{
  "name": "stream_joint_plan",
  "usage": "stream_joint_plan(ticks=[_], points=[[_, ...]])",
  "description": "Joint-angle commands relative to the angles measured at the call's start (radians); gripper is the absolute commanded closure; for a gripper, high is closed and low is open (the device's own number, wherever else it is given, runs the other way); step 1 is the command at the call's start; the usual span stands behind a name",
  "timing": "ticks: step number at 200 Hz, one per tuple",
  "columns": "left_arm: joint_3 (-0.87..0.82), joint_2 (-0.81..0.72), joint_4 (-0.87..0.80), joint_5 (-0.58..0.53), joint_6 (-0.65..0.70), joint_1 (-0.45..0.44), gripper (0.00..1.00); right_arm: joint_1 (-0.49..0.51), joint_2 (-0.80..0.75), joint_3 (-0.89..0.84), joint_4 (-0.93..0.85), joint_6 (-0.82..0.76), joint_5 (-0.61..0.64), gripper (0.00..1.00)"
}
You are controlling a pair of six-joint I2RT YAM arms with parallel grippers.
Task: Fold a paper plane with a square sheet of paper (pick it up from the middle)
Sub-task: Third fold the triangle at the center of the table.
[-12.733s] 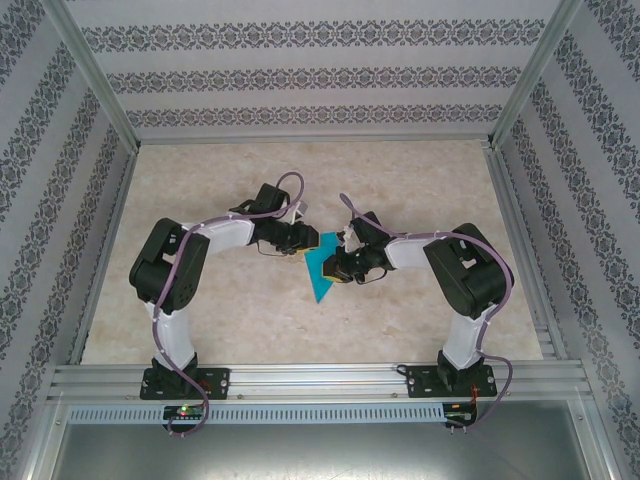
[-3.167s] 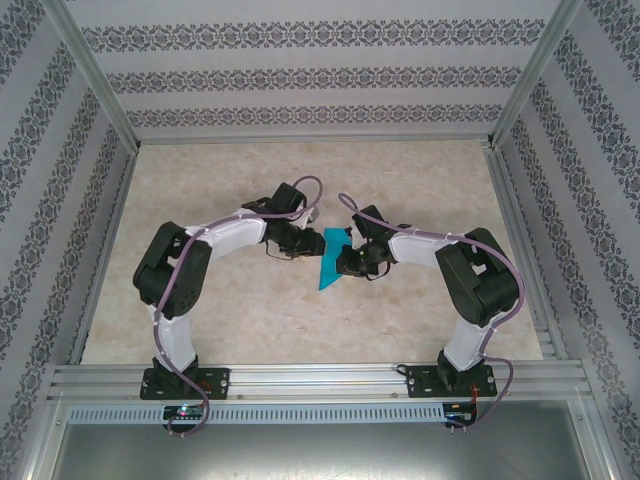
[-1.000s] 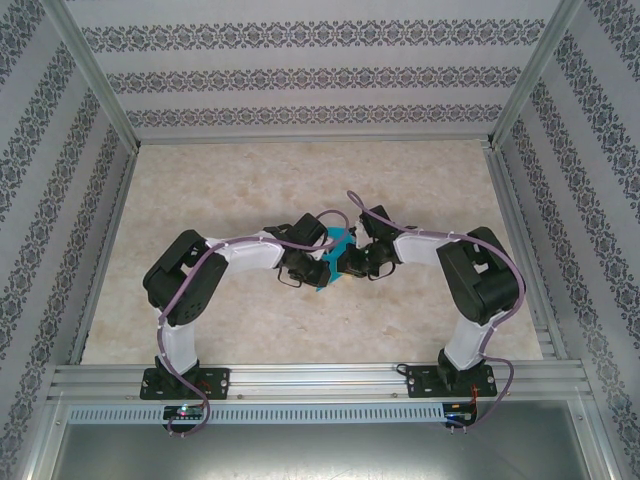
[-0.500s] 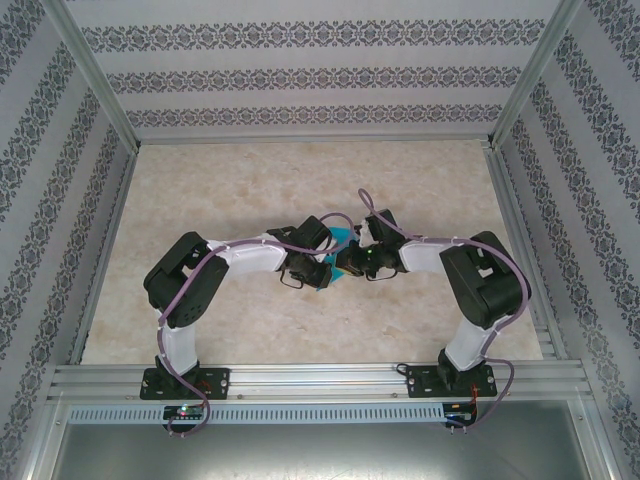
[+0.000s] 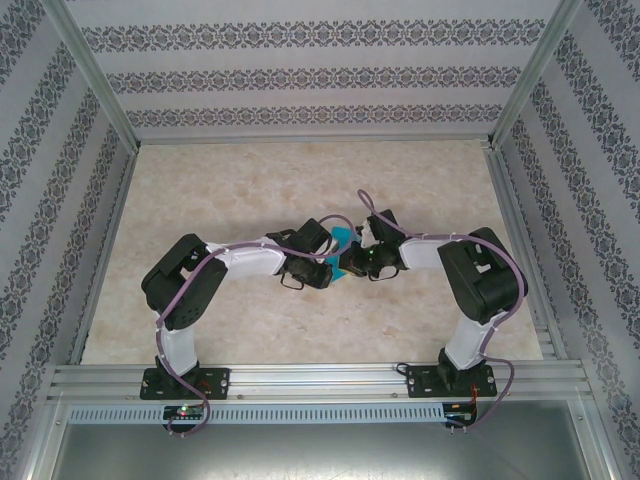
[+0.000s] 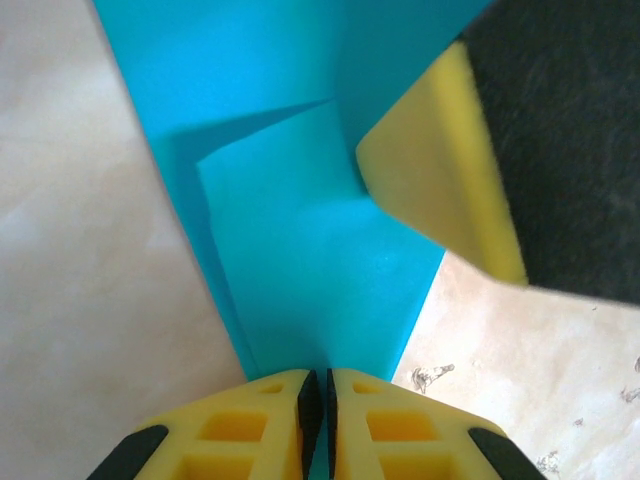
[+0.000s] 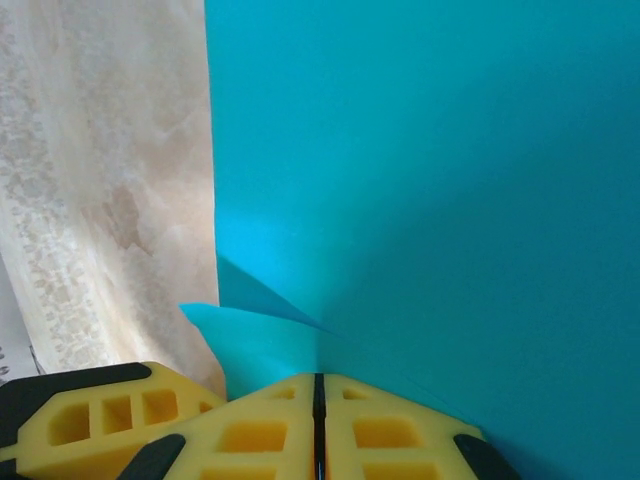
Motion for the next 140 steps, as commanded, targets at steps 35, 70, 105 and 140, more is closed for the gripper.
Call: stream_joint_plan(ticks=[35,70,105,140], points=[[-0.111,0.08,-0.174,-0.094,0.028,-0.004,0.83,-0.094,-0.012,-0.011,-0.106,-0.06,0.174,0.9],[-0.112,0.072,-0.183,-0.092,0.03,-0.004,0.83,-0.124,-0.029,0.0,-0.128,-0.078,0.191,0.89],[-0.104,0.078,-0.178,-0.086,0.028,-0.004,0.83,-0.125,-0.081,-0.001,-0.1,-0.073,0.13,0.89],[-0.1,0.083,-0.16,-0.069,0.02,-0.004,0.83,-0.111,-0.186,-0.009,-0.114,-0.055,0.1,0.88]])
